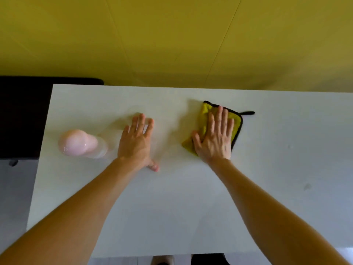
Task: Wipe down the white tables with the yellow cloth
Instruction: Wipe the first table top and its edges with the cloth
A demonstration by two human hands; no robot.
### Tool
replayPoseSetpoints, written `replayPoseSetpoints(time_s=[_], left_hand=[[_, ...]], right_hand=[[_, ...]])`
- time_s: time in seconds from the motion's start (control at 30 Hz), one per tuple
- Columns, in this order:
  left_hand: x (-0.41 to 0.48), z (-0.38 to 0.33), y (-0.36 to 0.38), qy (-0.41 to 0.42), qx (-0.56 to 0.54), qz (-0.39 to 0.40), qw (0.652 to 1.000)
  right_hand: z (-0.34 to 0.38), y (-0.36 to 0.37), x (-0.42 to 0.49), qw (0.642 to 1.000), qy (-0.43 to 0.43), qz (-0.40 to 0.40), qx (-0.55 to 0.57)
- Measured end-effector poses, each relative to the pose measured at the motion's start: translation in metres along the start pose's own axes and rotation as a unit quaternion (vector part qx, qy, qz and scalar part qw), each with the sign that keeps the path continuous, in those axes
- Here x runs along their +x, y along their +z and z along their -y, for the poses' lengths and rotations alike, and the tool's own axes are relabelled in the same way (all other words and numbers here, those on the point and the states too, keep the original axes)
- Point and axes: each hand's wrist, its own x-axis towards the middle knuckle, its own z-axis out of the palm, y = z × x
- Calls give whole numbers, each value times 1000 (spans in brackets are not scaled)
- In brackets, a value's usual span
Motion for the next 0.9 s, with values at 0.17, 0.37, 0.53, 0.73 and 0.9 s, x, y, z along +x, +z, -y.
replayPoseSetpoints(time_s=[0.17,0.37,0.53,0.73,0.9], left_hand=[[0,-6,-2,-9,31,-3,999],[-4,-8,-5,-4,22,21,1000],[0,-8,-4,-11,35,28,999],[3,-15,-4,-36,78,31,996],[5,-17,-6,-39,74,64,994]], right_hand=[[74,13,30,979,-203,1,28],[-88,-12,35,999,-37,-22,24],[-51,-15,53,1000,19,4,-5],[83,1,85,971,-237,25,25],[-23,-5,98,972,-230,8,55]])
